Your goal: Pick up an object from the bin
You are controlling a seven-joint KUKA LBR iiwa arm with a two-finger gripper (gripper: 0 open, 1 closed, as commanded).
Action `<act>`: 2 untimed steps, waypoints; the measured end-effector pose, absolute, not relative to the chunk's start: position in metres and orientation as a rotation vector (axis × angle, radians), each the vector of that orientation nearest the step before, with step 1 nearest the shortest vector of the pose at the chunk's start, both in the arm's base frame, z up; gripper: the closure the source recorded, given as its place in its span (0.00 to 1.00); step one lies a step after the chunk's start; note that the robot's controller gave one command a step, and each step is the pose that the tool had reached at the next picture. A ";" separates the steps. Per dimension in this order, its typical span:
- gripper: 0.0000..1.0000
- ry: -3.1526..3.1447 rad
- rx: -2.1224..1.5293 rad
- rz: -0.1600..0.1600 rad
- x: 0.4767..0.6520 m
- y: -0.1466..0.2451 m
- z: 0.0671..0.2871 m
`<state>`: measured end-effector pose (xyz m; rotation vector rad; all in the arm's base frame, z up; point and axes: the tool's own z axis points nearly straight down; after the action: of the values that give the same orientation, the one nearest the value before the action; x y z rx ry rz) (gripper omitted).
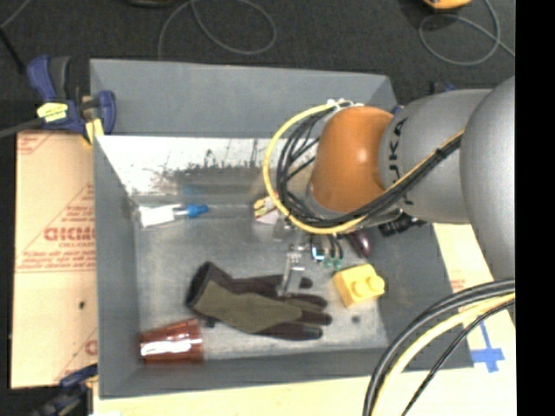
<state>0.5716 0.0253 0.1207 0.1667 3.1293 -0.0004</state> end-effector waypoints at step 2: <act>1.00 3.127 0.161 0.001 0.545 0.080 0.072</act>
Offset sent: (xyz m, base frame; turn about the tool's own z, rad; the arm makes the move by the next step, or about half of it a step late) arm -0.0290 0.0554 -0.0507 -0.0015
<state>0.5446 0.0803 0.0725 0.1609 3.1267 0.0008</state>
